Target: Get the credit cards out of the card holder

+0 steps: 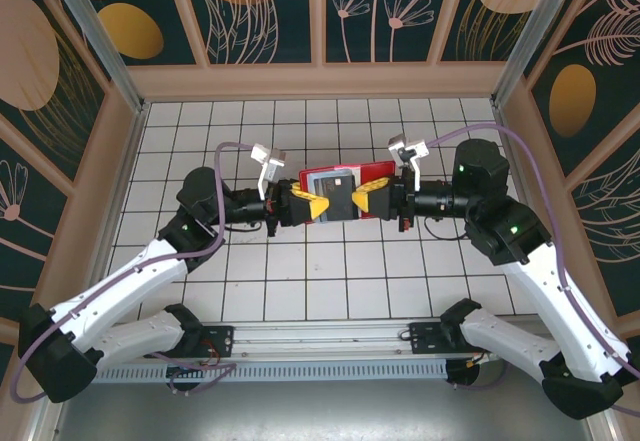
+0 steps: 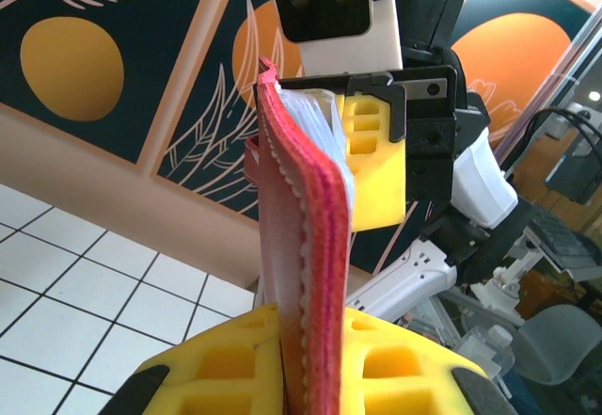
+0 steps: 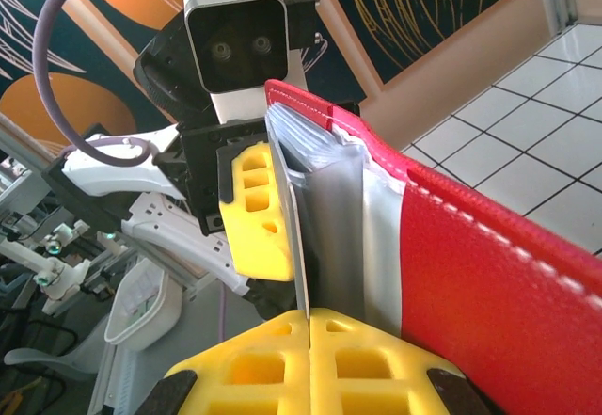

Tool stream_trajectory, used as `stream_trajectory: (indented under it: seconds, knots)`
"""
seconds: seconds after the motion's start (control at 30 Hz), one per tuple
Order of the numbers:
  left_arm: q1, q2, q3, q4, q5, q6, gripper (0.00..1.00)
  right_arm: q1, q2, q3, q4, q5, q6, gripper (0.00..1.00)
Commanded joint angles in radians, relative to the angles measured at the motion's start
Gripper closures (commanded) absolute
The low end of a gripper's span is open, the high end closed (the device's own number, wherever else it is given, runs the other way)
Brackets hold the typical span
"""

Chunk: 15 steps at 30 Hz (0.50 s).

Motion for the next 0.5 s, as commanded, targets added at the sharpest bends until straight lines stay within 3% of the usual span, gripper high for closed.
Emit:
stream_trajectory:
  seconds: [0.0, 0.3, 0.47]
  knots:
    - [-0.002, -0.016, -0.034, 0.154, -0.040, -0.057, 0.97, 0.000, -0.033, -0.027, 0.055, 0.039, 0.015, 1.00]
    - [-0.001, -0.044, -0.067, 0.181, -0.063, -0.065, 0.94, -0.002, -0.076, -0.045, 0.084, 0.098, 0.023, 1.00]
    - [-0.001, -0.056, -0.039, 0.043, -0.085, 0.007, 0.94, -0.003, -0.080, -0.015, 0.043, 0.127, 0.000, 1.00]
